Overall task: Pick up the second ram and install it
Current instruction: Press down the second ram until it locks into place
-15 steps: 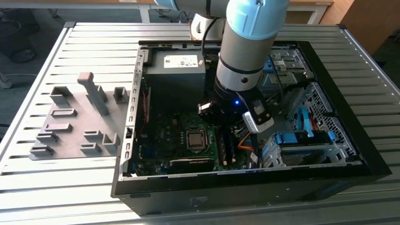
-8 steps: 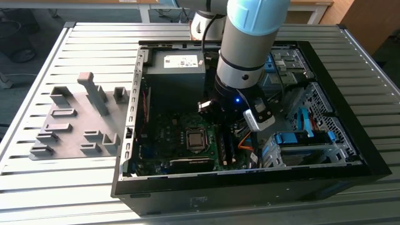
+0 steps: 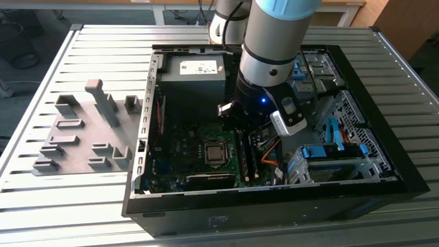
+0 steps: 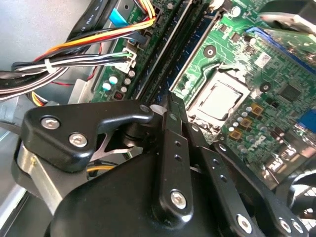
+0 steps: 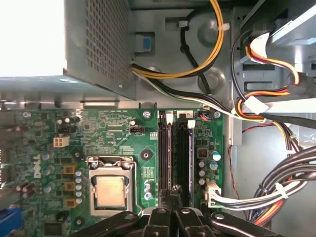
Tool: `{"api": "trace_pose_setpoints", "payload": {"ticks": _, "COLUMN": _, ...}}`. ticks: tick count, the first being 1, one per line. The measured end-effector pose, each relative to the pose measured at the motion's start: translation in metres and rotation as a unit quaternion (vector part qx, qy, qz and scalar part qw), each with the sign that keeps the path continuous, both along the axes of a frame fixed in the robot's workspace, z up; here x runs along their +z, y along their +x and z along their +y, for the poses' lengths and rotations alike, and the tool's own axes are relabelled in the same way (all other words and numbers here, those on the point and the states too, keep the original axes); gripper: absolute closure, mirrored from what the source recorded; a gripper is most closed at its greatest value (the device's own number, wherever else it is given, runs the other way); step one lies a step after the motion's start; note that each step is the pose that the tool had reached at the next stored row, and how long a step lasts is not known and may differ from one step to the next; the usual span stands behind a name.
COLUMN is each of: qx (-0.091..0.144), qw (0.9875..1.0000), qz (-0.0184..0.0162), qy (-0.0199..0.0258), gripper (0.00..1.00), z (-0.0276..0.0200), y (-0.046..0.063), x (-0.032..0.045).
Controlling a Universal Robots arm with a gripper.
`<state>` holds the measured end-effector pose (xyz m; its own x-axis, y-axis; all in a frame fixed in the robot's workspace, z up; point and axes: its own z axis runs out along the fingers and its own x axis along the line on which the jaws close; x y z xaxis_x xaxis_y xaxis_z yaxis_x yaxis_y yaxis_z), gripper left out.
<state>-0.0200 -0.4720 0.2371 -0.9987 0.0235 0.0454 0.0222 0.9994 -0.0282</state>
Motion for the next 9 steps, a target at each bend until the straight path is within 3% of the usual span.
{"api": "trace_pose_setpoints", "payload": {"ticks": 9, "qx": 0.001, "qw": 1.0000, "qz": -0.0013, "qy": 0.0000, "gripper": 0.89, "z": 0.0000, "y": 0.0002, "x": -0.0043}}
